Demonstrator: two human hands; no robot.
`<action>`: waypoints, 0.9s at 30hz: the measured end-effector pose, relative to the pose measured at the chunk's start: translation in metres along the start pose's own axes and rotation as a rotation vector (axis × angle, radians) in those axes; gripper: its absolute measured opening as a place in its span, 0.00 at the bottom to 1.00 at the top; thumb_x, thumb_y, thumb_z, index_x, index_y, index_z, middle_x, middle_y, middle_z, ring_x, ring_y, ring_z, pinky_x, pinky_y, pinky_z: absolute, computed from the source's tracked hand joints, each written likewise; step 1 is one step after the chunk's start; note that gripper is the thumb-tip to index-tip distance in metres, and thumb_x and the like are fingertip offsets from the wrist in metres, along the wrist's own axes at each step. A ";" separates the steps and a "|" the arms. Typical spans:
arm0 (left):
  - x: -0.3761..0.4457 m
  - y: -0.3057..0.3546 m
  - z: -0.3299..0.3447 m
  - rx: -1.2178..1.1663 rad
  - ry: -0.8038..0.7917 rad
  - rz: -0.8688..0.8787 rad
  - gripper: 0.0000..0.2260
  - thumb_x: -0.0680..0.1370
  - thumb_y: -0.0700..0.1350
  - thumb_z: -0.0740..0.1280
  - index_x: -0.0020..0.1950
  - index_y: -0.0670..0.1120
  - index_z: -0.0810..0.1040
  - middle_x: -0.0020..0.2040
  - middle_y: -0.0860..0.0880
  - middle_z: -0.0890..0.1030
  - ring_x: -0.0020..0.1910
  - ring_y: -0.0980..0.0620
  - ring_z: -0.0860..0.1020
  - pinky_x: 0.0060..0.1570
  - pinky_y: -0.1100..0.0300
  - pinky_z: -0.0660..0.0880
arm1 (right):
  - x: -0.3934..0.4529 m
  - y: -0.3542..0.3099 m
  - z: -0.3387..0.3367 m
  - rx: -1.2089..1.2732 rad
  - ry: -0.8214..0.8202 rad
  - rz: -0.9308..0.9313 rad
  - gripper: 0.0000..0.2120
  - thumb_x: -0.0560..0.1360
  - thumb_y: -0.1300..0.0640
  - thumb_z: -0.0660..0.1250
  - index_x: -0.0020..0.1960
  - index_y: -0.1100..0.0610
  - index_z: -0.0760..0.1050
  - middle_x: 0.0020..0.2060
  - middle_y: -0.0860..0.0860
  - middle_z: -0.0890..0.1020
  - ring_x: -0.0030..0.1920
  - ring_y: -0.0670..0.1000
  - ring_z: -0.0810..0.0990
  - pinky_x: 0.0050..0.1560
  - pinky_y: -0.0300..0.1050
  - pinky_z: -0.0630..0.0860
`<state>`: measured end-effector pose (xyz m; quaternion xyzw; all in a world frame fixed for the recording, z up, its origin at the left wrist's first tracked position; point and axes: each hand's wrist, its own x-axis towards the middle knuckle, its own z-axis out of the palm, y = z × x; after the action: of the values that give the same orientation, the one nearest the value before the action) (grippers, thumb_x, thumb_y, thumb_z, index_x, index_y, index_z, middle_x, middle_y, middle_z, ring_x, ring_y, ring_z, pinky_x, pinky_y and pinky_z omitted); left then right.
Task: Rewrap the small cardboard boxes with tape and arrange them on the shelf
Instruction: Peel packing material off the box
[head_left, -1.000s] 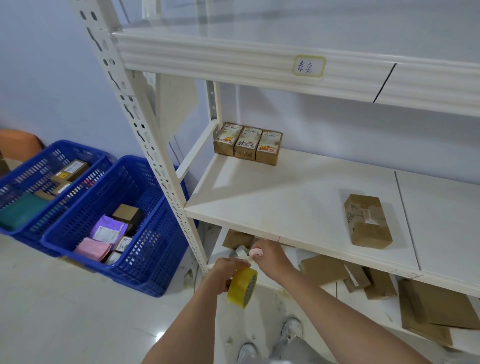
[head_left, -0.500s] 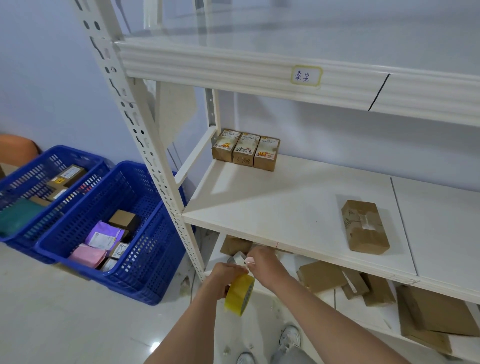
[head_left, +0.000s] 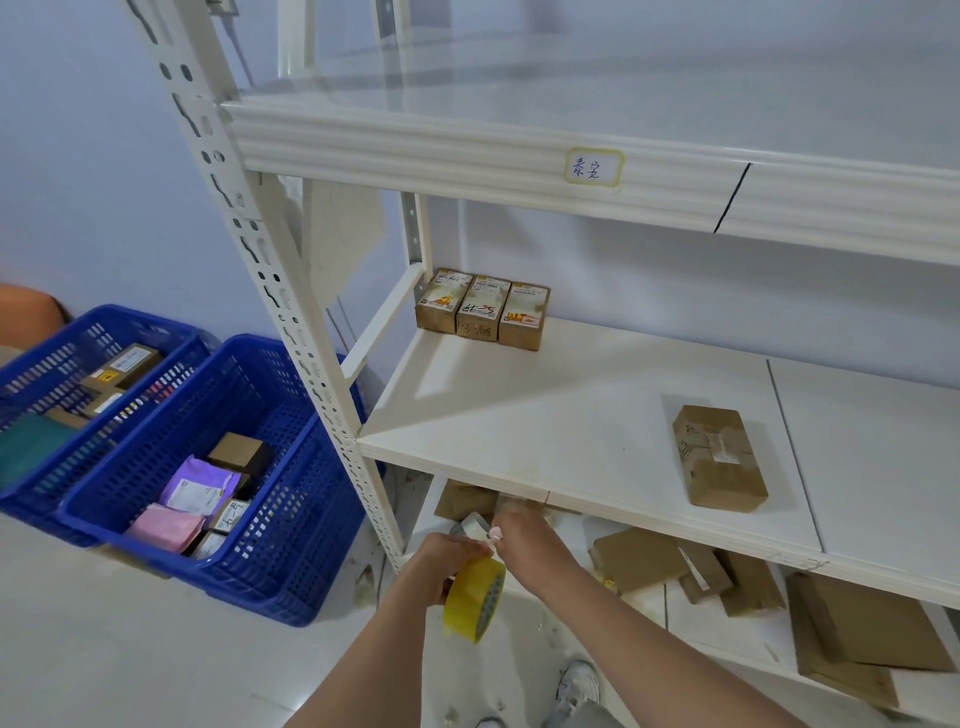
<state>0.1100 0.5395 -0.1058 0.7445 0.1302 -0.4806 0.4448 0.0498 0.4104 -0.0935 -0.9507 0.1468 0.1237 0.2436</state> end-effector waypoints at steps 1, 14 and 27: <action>0.001 0.000 0.000 0.000 0.003 0.005 0.16 0.73 0.49 0.78 0.59 0.45 0.82 0.52 0.42 0.83 0.49 0.42 0.83 0.53 0.46 0.82 | -0.002 0.000 0.000 -0.019 0.009 0.002 0.15 0.77 0.66 0.62 0.34 0.53 0.68 0.41 0.55 0.74 0.44 0.56 0.76 0.33 0.42 0.63; -0.013 -0.013 -0.025 -0.138 0.067 0.098 0.08 0.77 0.46 0.75 0.53 0.46 0.83 0.51 0.41 0.81 0.48 0.42 0.82 0.40 0.52 0.81 | -0.003 0.019 -0.001 0.257 0.118 0.198 0.04 0.78 0.60 0.63 0.46 0.55 0.75 0.43 0.50 0.79 0.45 0.52 0.77 0.44 0.46 0.73; -0.031 0.074 0.044 -0.213 -0.159 0.376 0.06 0.76 0.44 0.75 0.50 0.43 0.87 0.43 0.44 0.84 0.39 0.46 0.82 0.35 0.56 0.79 | -0.031 0.075 -0.088 0.614 0.598 0.384 0.05 0.76 0.63 0.67 0.46 0.59 0.81 0.41 0.48 0.82 0.43 0.48 0.78 0.38 0.33 0.69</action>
<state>0.1140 0.4698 -0.0461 0.6644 0.0035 -0.4299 0.6114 0.0102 0.3107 -0.0406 -0.7842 0.4136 -0.1620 0.4333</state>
